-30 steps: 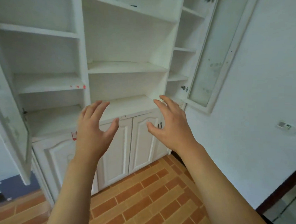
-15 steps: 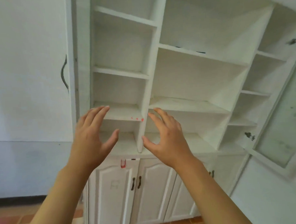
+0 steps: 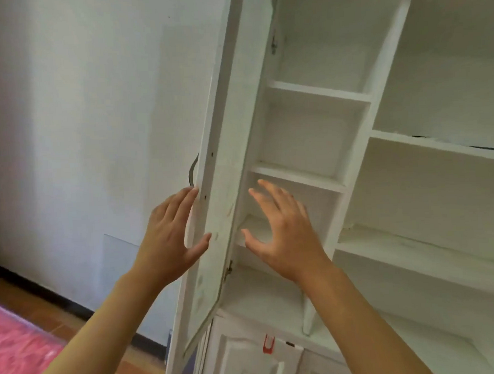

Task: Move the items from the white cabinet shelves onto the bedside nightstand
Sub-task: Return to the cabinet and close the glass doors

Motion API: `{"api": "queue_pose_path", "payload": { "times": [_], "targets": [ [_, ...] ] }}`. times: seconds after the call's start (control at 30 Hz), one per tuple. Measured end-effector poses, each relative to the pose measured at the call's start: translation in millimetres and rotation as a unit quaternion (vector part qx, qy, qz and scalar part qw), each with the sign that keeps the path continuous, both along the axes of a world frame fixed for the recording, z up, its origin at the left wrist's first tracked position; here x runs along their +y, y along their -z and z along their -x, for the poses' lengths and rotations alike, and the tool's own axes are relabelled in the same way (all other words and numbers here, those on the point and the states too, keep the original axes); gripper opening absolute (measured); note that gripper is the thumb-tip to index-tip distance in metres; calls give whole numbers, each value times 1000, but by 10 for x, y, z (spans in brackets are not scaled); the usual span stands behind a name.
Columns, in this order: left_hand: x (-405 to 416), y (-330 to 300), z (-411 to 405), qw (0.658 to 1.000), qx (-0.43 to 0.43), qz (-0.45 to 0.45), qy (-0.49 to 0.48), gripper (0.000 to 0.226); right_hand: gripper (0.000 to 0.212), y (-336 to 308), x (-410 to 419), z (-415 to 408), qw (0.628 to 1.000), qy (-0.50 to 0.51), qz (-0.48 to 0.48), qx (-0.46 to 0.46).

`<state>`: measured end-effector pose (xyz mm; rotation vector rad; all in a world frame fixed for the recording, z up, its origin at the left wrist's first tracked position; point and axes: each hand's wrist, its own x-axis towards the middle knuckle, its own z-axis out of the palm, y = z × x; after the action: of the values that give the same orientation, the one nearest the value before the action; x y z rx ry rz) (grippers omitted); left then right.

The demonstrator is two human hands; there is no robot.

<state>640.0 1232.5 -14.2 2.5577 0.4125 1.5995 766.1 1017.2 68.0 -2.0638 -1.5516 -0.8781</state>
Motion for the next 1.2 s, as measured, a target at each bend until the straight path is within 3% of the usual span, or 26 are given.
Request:
{"api": "queue_pose_path", "payload": {
  "times": [0.4,0.6,0.93,1.2],
  "targets": [
    [-260,201,-455,999,-9,6,-42,113,70,-73,-22,-642,993,-118,-6,-30],
    [-631,203,-642,998,-6,-29,-55,110,69,-4,-114,-958,987,-156,-26,-35],
    [-855,115,-1081,989,46,-143,0,96,95,63,-138,-1520,984,-163,-33,-67],
    [-714,124,-1750,972,17,-208,108,96,94,19,-398,-2024,980,-122,-66,-140]
  ]
}}
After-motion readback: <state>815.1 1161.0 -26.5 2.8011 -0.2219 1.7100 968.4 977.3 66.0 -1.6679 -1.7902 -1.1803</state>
